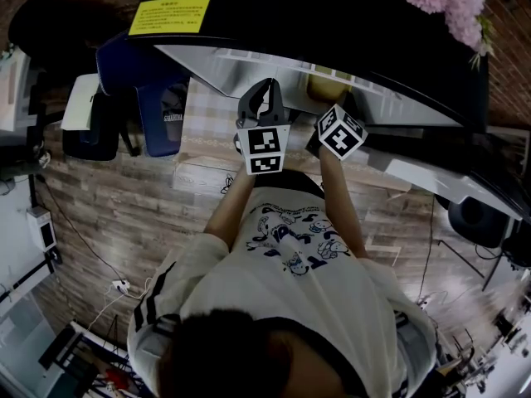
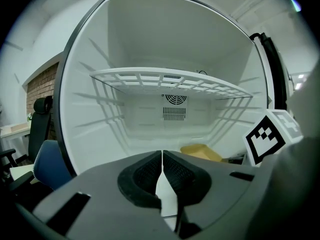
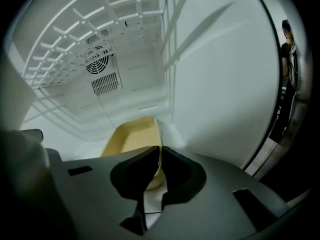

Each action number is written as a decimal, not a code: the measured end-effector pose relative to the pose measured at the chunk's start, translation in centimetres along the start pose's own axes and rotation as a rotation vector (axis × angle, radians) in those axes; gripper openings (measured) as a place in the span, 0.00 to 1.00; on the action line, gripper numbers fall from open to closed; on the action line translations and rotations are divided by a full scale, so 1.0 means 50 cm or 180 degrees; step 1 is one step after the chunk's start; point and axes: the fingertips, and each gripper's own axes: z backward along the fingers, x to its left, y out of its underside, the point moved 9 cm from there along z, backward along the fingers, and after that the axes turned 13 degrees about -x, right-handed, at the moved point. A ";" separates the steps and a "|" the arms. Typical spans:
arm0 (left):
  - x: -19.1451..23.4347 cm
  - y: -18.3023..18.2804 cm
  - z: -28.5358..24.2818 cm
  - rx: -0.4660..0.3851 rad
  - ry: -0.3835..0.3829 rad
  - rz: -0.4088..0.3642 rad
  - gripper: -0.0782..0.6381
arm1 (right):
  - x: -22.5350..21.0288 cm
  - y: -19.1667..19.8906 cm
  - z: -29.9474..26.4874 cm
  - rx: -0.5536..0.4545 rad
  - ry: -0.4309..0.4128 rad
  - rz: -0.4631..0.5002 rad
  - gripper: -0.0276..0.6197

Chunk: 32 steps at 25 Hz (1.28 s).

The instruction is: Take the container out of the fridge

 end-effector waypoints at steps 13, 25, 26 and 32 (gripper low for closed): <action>0.019 -0.001 0.057 -0.0017 0.0110 0.0010 0.14 | 0.014 0.000 0.088 -0.0137 0.0028 -0.0091 0.11; 0.022 -0.011 0.128 -0.0079 0.0331 -0.0014 0.14 | 0.025 0.001 0.196 -0.0278 0.0092 -0.0255 0.11; 0.023 -0.011 0.137 -0.0077 0.0344 -0.0010 0.14 | 0.026 0.002 0.207 -0.0286 0.0097 -0.0265 0.11; 0.038 -0.002 0.189 -0.0056 0.0401 -0.0017 0.14 | 0.041 0.017 0.266 -0.0317 0.0118 -0.0319 0.11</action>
